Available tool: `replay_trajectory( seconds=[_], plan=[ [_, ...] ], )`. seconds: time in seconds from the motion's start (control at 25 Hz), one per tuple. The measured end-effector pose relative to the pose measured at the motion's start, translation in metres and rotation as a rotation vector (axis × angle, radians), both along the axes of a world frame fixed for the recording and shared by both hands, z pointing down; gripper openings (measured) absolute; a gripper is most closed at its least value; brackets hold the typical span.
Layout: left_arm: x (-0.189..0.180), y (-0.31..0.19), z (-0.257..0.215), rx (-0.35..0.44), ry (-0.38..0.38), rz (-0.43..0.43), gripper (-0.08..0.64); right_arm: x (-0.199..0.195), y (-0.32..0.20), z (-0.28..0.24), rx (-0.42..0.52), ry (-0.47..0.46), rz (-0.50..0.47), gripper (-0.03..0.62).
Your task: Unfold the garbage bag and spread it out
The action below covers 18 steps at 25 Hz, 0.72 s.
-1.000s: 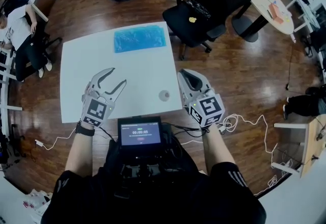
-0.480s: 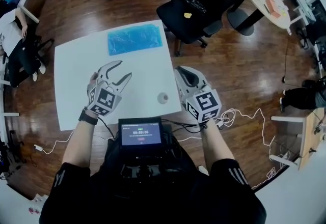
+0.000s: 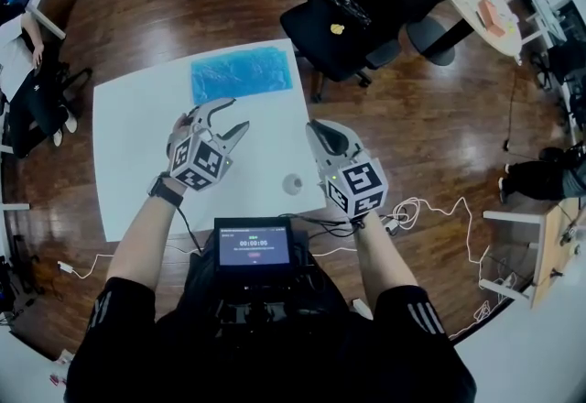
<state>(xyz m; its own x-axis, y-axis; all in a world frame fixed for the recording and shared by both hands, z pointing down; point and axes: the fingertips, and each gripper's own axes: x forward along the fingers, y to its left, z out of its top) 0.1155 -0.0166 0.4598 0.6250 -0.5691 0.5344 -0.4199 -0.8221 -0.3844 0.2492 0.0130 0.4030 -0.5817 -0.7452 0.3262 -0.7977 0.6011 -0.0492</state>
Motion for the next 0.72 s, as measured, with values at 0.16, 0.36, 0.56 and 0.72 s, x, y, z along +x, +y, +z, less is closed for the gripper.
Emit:
replay_trajectory(
  seconds=[0.16, 0.36, 0.56, 0.72],
  plan=[
    [0.008, -0.019, 0.014, -0.019, -0.014, 0.012, 0.232, -0.005, -0.011, 0.007, -0.001, 0.023, -0.001, 0.046],
    [0.016, -0.037, 0.023, -0.064, 0.021, -0.001, 0.232, -0.015, -0.026, 0.006, -0.012, 0.042, -0.01, 0.046],
    [0.021, -0.048, 0.038, -0.103, 0.029, -0.001, 0.226, -0.021, -0.043, 0.013, -0.026, 0.049, -0.005, 0.046],
    [0.026, -0.06, 0.055, -0.134, 0.012, 0.011, 0.219, -0.027, -0.055, 0.023, -0.047, 0.052, -0.002, 0.046]
  ],
)
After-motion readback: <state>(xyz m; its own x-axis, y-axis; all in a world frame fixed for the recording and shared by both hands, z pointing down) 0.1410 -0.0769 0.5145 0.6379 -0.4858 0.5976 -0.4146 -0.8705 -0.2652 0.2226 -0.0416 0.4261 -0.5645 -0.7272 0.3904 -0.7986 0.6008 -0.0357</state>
